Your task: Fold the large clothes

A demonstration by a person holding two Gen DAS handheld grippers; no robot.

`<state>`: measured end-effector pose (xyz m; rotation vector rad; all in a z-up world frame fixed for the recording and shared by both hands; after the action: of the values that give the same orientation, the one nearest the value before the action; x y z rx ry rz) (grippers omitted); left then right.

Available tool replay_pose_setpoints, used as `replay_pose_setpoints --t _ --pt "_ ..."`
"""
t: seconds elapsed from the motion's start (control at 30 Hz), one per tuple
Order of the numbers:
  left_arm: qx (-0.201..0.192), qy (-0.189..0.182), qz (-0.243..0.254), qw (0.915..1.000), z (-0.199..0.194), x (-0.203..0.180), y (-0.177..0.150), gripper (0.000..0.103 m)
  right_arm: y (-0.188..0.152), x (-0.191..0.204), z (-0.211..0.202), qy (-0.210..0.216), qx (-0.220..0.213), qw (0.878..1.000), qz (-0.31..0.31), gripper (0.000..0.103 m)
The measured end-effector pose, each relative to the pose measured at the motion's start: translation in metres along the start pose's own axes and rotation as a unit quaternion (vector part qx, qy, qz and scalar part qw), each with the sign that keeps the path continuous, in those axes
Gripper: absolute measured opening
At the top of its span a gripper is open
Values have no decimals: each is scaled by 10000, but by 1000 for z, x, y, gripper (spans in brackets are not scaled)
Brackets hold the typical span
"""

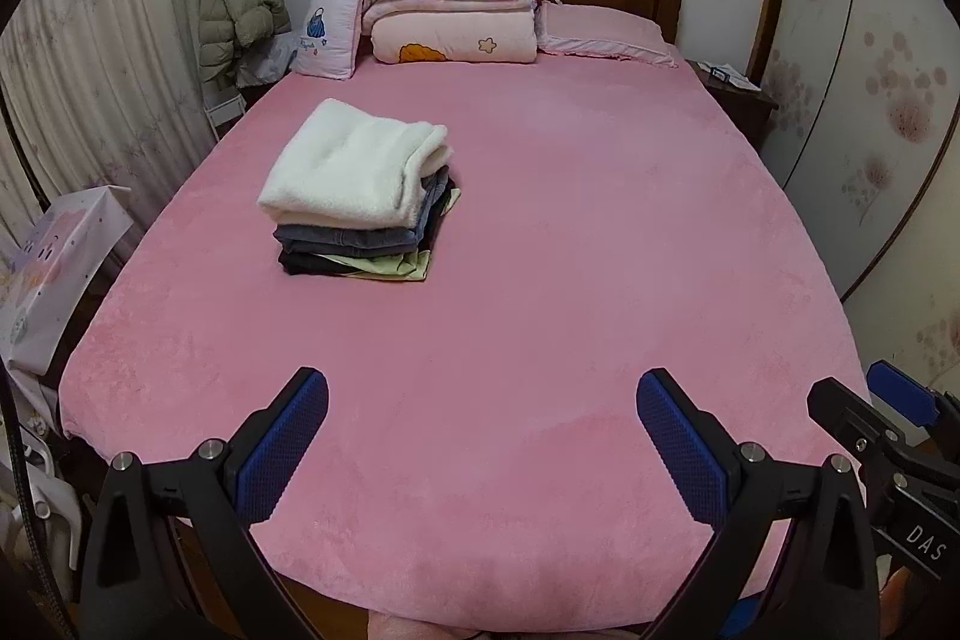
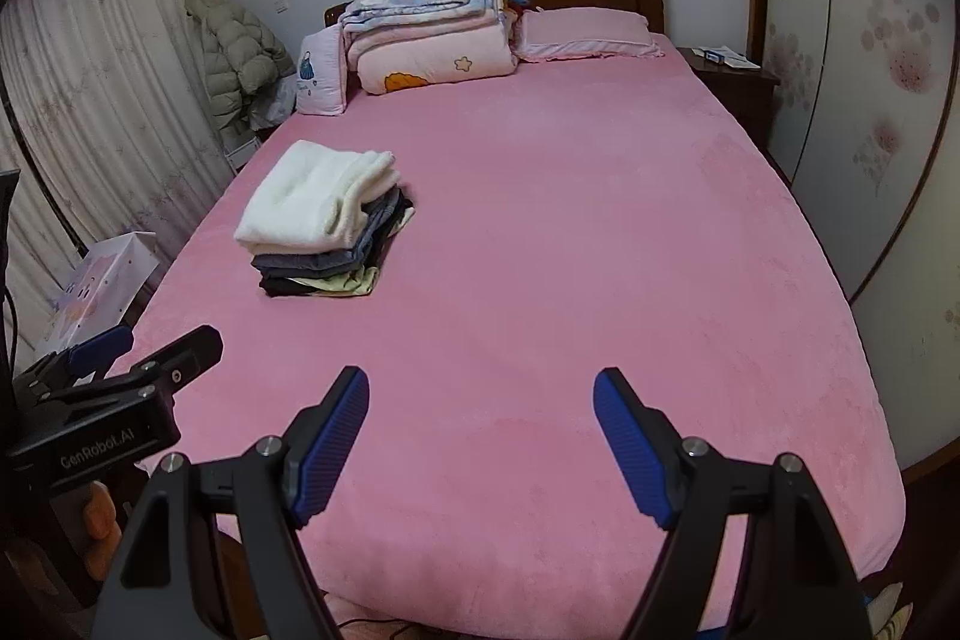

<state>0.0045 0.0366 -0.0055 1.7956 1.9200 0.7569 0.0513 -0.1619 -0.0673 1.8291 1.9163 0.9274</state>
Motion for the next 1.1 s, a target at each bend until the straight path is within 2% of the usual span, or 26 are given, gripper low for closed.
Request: replay_pose_setpoints --t 0.37,1.1 --pt "393 -217 220 9987 1 -20 -9 102 -13 -11 -1 -53 316 9993 188 78" --pt "612 -551 464 9955 7 -28 5 102 -9 -18 -4 -386 406 9976 397 78"
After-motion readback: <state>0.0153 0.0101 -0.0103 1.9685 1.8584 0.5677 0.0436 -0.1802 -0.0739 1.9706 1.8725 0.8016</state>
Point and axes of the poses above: each gripper's, at about its wrist camera, not at the fingertips, and z roughly the way its jaws point, x to its left, y to its top, the point moved 3 cm from there along z, roughly the way its jaws point, and after that the axes turned 5 degrees about z, right-handed, at the moved point
